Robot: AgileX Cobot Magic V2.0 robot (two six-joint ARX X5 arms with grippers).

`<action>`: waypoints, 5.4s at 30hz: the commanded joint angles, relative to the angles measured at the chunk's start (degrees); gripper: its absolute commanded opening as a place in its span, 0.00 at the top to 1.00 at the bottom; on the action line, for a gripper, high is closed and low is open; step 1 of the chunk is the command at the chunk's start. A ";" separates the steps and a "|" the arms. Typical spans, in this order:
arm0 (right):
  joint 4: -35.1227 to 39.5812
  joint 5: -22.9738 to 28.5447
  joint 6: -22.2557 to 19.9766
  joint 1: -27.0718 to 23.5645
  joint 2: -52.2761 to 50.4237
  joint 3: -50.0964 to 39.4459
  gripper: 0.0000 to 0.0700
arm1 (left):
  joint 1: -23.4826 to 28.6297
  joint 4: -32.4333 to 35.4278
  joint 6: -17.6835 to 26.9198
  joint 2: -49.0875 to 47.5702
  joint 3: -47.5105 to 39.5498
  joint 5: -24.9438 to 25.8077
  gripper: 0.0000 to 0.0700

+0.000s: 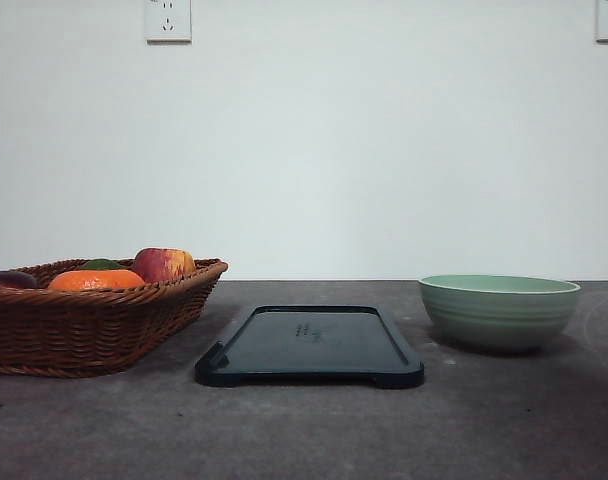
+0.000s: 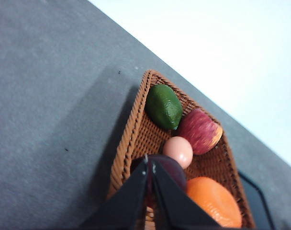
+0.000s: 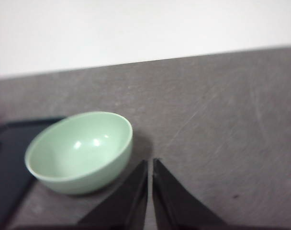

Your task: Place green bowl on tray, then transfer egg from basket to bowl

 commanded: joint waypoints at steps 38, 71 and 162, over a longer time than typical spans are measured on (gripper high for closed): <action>-7.30 -18.77 -1.79 0.00 36.79 38.97 0.99 | -0.22 -10.66 19.21 39.92 46.03 13.09 1.00; -27.09 -17.42 -2.53 3.32 54.91 51.54 0.52 | -0.59 -23.23 34.05 55.36 57.88 26.86 0.33; -59.60 -11.76 -8.18 16.58 107.11 103.84 1.00 | -0.59 -22.82 34.07 55.54 57.88 26.77 0.33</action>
